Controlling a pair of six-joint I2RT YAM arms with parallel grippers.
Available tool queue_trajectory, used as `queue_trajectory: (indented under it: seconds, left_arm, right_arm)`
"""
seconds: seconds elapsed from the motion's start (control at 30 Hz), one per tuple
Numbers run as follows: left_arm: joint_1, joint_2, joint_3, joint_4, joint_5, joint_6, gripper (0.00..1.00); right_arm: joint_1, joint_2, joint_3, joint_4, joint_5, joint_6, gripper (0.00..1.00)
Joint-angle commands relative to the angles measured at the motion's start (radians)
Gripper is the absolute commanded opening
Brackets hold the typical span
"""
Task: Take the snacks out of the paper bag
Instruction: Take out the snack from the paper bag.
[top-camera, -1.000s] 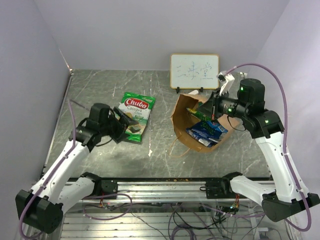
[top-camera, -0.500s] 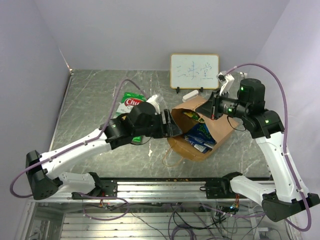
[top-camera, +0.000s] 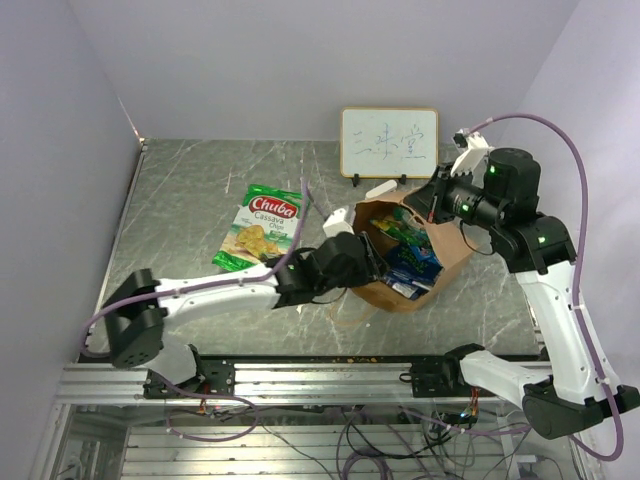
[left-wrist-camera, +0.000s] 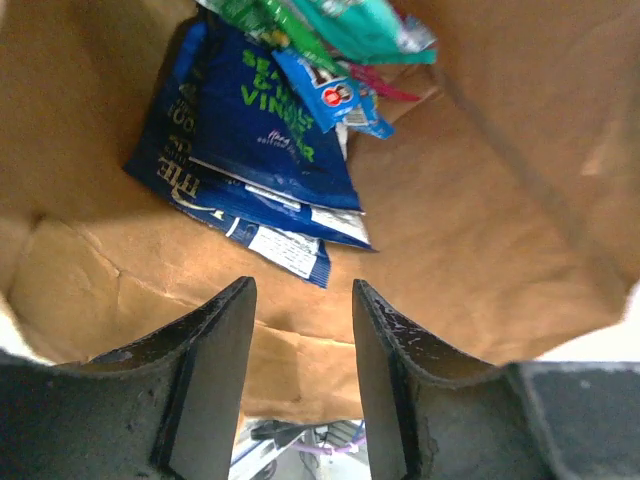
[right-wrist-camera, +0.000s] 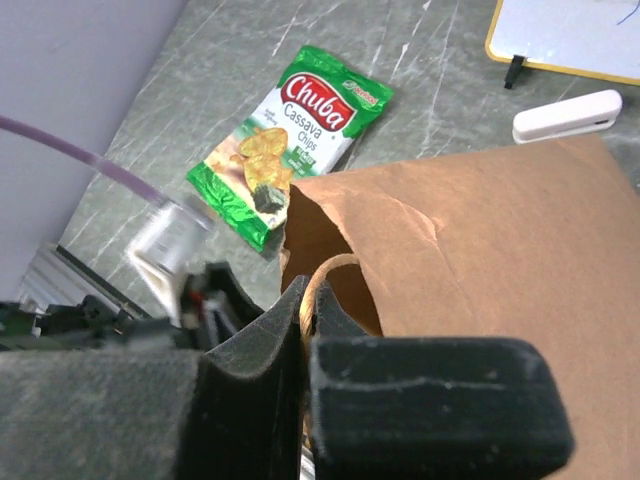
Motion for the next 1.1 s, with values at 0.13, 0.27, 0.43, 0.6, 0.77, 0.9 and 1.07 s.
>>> queue_trajectory:
  seconds: [0.13,0.27,0.43,0.6,0.77,0.9,1.07]
  left_arm:
    - [-0.108,0.213,0.072,0.192,-0.302,-0.282,0.52]
    - [-0.119,0.335,0.215,0.045,-0.347,-0.408,0.48]
    - [-0.131,0.412,0.311,-0.123,-0.395,-0.516,0.44]
    - [-0.132,0.436,0.340,-0.250,-0.423,-0.602,0.43]
    - [-0.132,0.472,0.393,-0.379,-0.444,-0.703,0.44]
    - [-0.128,0.496,0.398,-0.356,-0.447,-0.699,0.44]
    - [-0.114,0.521,0.418,-0.377,-0.451,-0.698,0.45]
  right_arm:
    - [0.003,0.010,0.059,-0.017,0.038,-0.019,0.00]
    - [0.003,0.017,0.077,-0.019,0.025,-0.030,0.00]
    - [0.003,-0.001,0.064,-0.015,0.014,-0.035,0.00]
    - [0.002,-0.016,0.050,-0.014,0.012,-0.032,0.00]
    - [0.003,-0.020,0.049,-0.010,0.010,-0.025,0.00]
    - [0.002,-0.019,0.047,-0.003,0.004,-0.015,0.00]
    - [0.004,-0.023,0.050,-0.004,0.008,-0.006,0.00]
